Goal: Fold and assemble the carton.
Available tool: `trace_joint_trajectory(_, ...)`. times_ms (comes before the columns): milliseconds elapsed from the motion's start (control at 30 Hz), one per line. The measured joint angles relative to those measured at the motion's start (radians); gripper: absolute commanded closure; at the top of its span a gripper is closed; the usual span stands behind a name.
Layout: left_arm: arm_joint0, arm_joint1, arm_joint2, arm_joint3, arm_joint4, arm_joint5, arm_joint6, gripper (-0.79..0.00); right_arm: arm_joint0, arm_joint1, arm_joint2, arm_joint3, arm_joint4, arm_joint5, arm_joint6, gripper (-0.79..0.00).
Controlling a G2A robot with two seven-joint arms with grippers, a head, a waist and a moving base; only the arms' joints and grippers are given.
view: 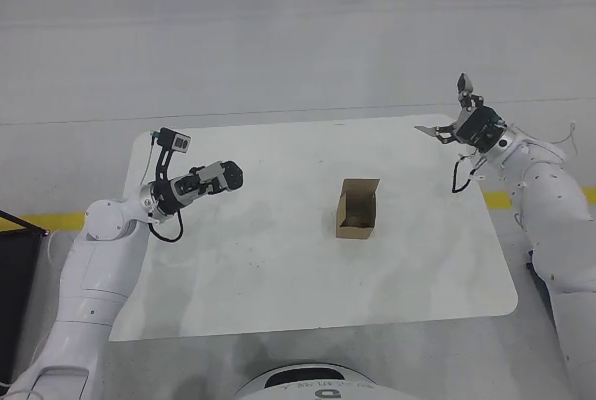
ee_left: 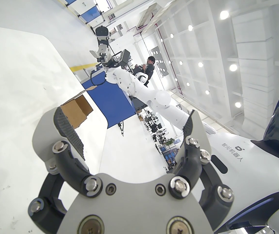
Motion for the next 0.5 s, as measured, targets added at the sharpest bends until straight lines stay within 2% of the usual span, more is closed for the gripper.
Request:
trace_joint_trajectory(367,0.0,0.0,0.0,0.0,0.0,0.0,0.0,-0.785,0.014,-0.157,0.028,0.0,-0.034,-0.14,0.138,-0.785)
trace_joint_trajectory(500,0.0,0.0,0.0,0.0,0.0,0.0,0.0,-0.785,0.014,-0.164,0.031,0.0,-0.03,-0.144,0.143,-0.785)
